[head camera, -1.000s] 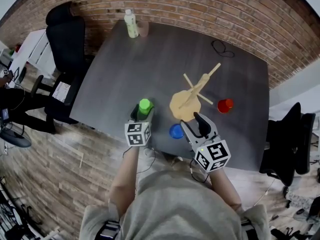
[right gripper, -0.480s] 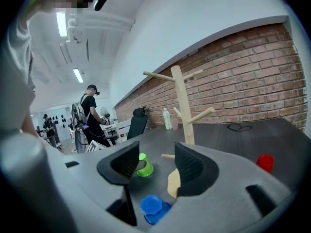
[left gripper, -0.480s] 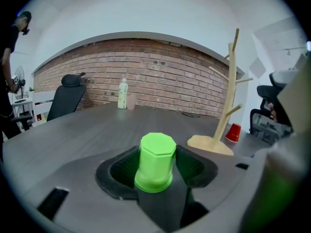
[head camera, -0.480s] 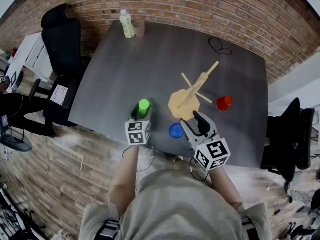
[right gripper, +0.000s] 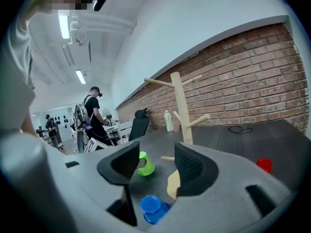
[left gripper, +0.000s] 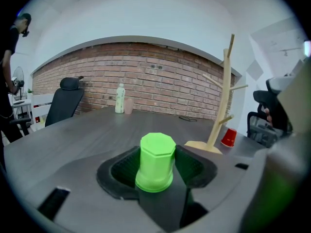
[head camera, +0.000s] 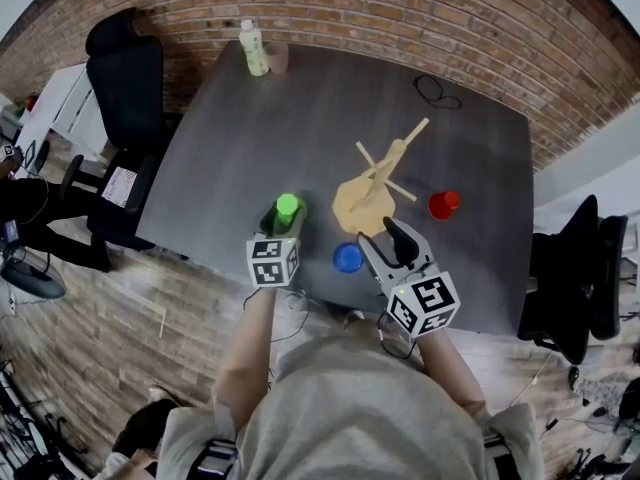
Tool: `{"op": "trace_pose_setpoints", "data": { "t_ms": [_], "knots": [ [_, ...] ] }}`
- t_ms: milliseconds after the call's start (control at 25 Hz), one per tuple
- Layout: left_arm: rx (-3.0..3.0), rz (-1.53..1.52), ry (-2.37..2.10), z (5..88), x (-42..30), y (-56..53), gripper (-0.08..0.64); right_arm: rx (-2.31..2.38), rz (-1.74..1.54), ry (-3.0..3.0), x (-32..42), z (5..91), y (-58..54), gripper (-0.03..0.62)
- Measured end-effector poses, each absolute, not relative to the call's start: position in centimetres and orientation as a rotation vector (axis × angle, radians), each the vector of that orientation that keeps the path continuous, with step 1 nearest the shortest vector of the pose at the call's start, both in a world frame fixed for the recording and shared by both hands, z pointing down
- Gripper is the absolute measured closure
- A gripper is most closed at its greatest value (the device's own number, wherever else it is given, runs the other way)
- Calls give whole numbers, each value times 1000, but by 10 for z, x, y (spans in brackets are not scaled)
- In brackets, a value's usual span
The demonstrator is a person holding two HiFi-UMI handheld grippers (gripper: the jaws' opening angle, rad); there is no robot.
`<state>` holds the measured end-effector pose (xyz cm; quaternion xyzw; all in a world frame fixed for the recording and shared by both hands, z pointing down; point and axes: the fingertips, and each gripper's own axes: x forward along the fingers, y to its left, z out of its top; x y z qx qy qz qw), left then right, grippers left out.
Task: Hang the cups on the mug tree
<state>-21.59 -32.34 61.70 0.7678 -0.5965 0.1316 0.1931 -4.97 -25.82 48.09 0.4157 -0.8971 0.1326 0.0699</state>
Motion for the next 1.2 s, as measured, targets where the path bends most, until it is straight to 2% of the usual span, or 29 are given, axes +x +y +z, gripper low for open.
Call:
{"op": "trace_pose_setpoints", "data": {
  "t_ms": [1200],
  "knots": [
    [2463,93,-1670,428,-154,-346,341,1205,347,-2775,-18,459,-236,368]
  ]
}}
